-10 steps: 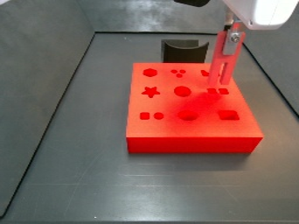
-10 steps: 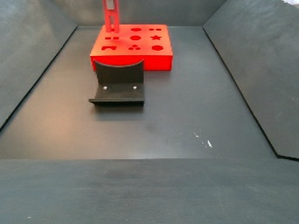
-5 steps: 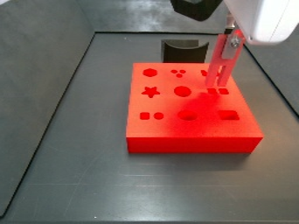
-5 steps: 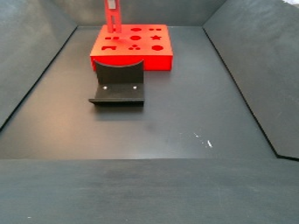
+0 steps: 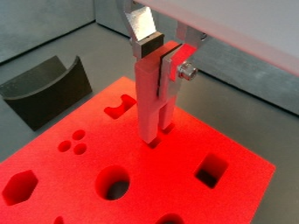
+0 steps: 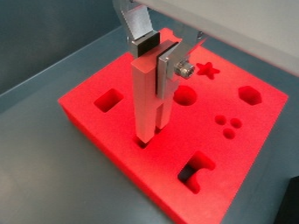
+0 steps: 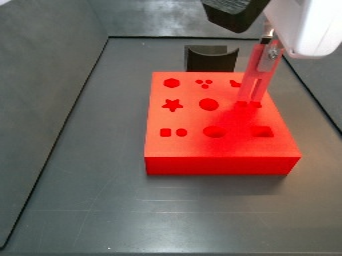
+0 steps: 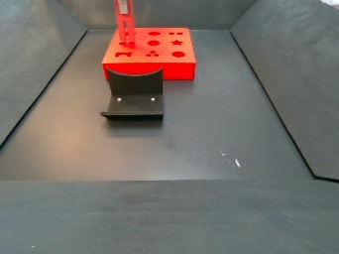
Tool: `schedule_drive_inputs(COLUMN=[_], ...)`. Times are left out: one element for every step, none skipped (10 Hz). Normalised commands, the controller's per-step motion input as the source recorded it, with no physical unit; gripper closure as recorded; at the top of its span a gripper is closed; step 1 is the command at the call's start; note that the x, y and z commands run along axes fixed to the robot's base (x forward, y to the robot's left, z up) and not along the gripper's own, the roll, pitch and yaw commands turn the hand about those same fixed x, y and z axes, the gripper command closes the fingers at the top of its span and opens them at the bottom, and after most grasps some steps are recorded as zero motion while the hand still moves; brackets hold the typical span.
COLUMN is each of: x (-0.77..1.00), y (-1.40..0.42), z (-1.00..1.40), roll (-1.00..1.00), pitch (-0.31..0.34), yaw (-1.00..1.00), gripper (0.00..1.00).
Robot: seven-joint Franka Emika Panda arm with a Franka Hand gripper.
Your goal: Insert the double-square object.
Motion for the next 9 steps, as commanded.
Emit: schedule_drive_inputs(x=[0.39,0.19,0.03,0.0,0.0,-0.04,0.0,0.0,-0.03], y=[0.01,0.05,0.05,0.02,0.02,0.0,0.02,0.08,0.13], z=[-0.04,-0.06,-0.01,0.0,0.0,0.0,-0.01,-0.05,-0.02], roll=[-0.14,-0.23,-0.27,-0.31,-0.36,-0.31,-0.11,0.0,0.0], pitch=[0.004,0.0,0.0,-0.029,-0.08,-0.067,0.0,0.0,0.0], yaw=[0.05,0.08,0.02,0.0,0.0,0.0,0.0,0.0,0.0], gripper=[1.0,1.0,1.0,1.0,1.0,1.0,1.0,1.0,1.0])
